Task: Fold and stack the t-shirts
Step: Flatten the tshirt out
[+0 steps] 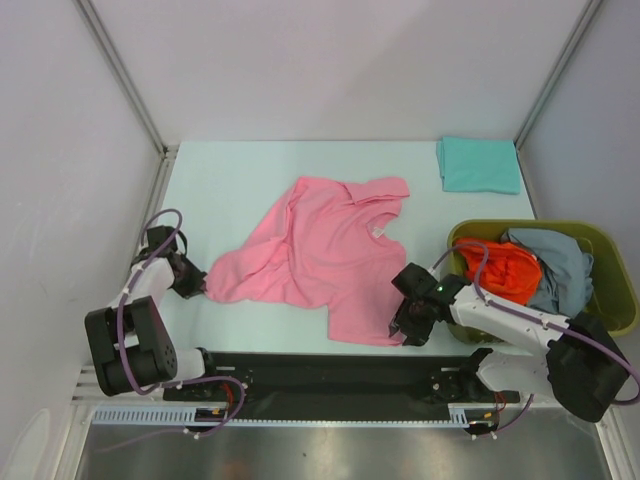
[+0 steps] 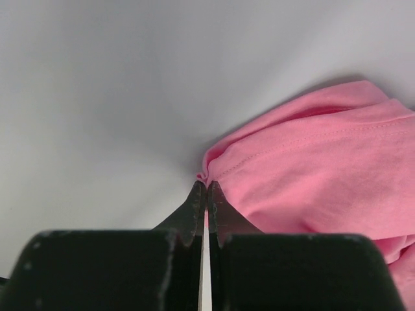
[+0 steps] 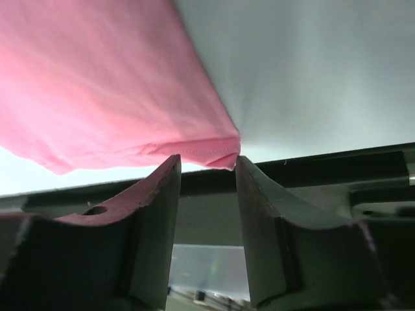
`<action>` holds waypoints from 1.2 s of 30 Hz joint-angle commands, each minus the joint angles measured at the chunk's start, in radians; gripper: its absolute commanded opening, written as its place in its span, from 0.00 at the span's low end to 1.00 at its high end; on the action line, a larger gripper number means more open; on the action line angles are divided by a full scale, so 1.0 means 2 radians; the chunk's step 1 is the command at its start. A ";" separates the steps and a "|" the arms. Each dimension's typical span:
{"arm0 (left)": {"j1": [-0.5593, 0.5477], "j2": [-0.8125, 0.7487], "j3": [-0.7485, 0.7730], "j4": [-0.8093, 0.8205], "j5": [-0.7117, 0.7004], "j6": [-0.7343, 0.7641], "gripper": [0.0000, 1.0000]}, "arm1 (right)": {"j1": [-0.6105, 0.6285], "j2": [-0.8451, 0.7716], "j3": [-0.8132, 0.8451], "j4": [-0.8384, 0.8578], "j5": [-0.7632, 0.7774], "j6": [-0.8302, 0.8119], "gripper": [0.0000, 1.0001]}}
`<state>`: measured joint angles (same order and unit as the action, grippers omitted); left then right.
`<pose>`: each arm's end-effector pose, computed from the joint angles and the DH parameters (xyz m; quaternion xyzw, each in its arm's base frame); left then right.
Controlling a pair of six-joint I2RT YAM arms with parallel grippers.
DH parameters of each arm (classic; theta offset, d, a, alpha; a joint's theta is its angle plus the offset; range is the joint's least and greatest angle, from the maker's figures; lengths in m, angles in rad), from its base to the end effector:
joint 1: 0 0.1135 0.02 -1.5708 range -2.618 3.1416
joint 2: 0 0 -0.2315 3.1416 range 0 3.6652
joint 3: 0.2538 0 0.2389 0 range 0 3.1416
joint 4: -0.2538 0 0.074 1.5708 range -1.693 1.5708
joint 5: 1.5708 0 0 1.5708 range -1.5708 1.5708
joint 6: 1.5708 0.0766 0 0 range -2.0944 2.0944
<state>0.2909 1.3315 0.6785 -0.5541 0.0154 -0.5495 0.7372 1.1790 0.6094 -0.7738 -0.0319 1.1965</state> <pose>0.2291 0.0674 0.1048 -0.3999 0.8985 -0.0308 0.1784 0.1410 0.1313 0.1066 0.2244 0.9677 0.1024 0.0514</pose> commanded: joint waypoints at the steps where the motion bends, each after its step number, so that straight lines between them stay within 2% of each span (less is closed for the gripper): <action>1: 0.004 -0.022 -0.003 0.013 0.018 0.000 0.00 | 0.013 -0.011 -0.019 -0.045 0.036 0.146 0.46; 6: 0.003 -0.025 -0.004 0.012 0.026 0.000 0.00 | 0.030 -0.010 -0.017 -0.066 0.057 0.181 0.50; 14: 0.004 -0.028 -0.005 0.016 0.041 0.005 0.00 | 0.037 0.033 -0.019 -0.056 0.122 0.206 0.46; 19: 0.004 -0.028 -0.004 0.016 0.045 0.009 0.00 | 0.040 0.062 -0.011 -0.063 0.128 0.208 0.44; 20: 0.004 -0.028 -0.003 0.016 0.047 0.009 0.00 | 0.043 0.062 -0.012 -0.060 0.125 0.209 0.40; 25: 0.004 -0.031 0.000 0.010 0.050 0.010 0.00 | 0.061 0.059 -0.012 -0.077 0.113 0.231 0.34; 27: 0.004 -0.033 -0.001 0.009 0.049 0.009 0.00 | 0.065 0.049 -0.018 -0.078 0.112 0.242 0.24; 28: 0.003 -0.035 -0.002 0.009 0.050 0.010 0.00 | 0.065 0.047 -0.020 -0.073 0.111 0.242 0.12; 30: 0.004 -0.038 -0.002 0.009 0.051 0.009 0.00 | 0.065 0.045 -0.021 -0.050 0.112 0.226 0.00; 33: 0.003 -0.048 -0.001 0.007 0.051 0.005 0.00 | 0.066 0.051 -0.002 -0.021 0.111 0.184 0.00; 36: 0.003 -0.059 0.002 0.002 0.054 -0.001 0.00 | 0.066 0.060 0.031 -0.001 0.135 0.100 0.00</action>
<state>0.2909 1.2621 0.6674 -0.5415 0.1036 -0.5491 0.8757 1.2758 0.6235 -0.7872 0.1379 1.4872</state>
